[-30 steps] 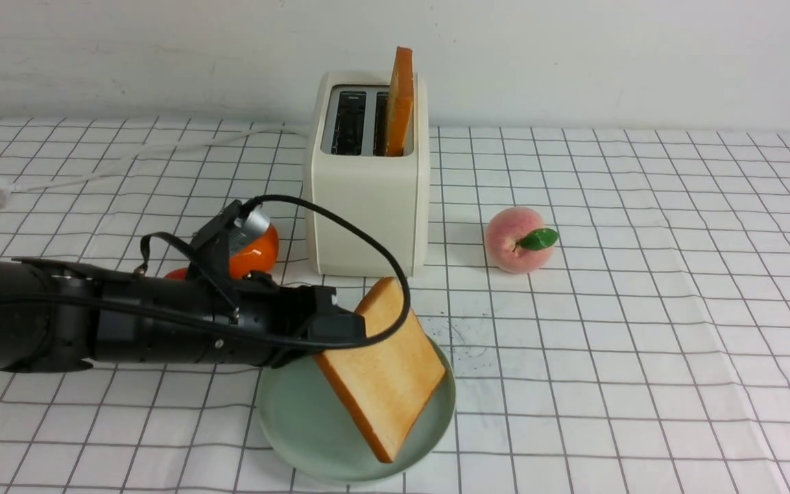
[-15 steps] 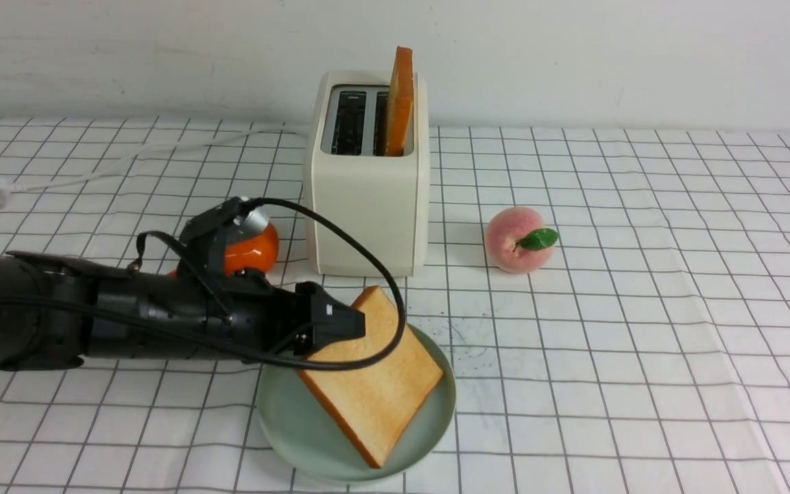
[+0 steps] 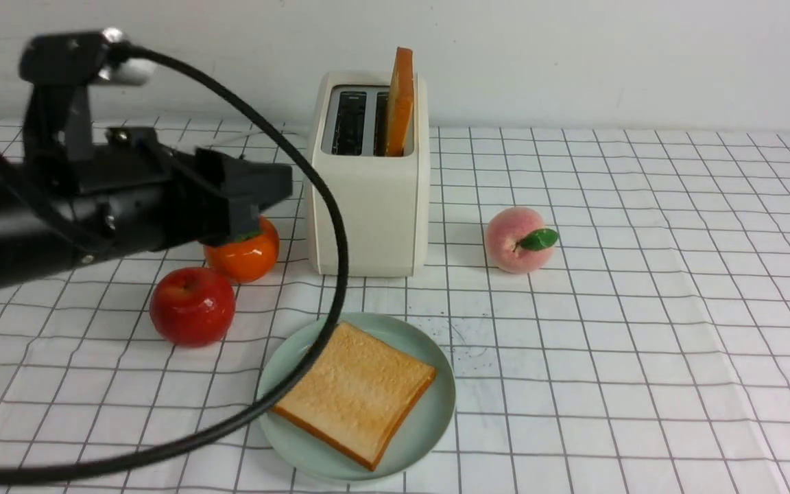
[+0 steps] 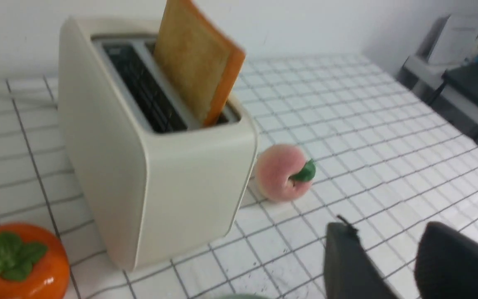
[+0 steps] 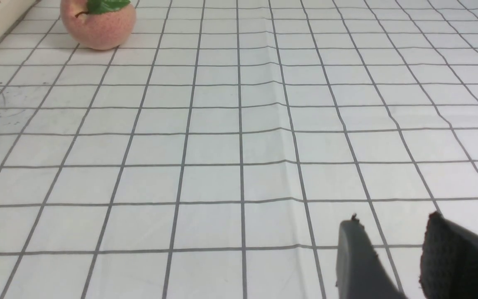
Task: Take toasted bread from bread machine on white checkered table place on plate.
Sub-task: 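Grasp the toast slice in the toaster and pull it up out of the slot with the right gripper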
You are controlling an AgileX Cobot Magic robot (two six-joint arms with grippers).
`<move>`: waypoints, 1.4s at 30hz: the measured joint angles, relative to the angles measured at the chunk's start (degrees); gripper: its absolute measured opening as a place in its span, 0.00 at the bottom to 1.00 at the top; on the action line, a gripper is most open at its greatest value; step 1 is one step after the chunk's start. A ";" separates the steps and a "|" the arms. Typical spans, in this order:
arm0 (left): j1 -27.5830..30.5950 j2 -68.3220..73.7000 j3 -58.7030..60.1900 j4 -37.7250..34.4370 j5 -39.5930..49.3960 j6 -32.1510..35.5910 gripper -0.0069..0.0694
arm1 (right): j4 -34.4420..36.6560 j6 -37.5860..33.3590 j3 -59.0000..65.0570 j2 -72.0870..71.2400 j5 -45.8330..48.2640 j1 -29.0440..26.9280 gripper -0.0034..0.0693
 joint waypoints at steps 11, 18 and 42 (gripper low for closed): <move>0.00 -20.10 4.16 31.59 2.24 -29.68 0.07 | 0.00 0.00 0.00 0.00 0.00 0.00 0.38; 0.00 -26.06 8.78 38.91 -4.91 -40.22 0.07 | 0.00 0.00 0.00 0.00 0.00 0.00 0.38; 0.00 -27.29 10.93 36.91 -6.23 -40.96 0.07 | 29.82 16.32 0.39 0.00 -16.67 0.00 0.38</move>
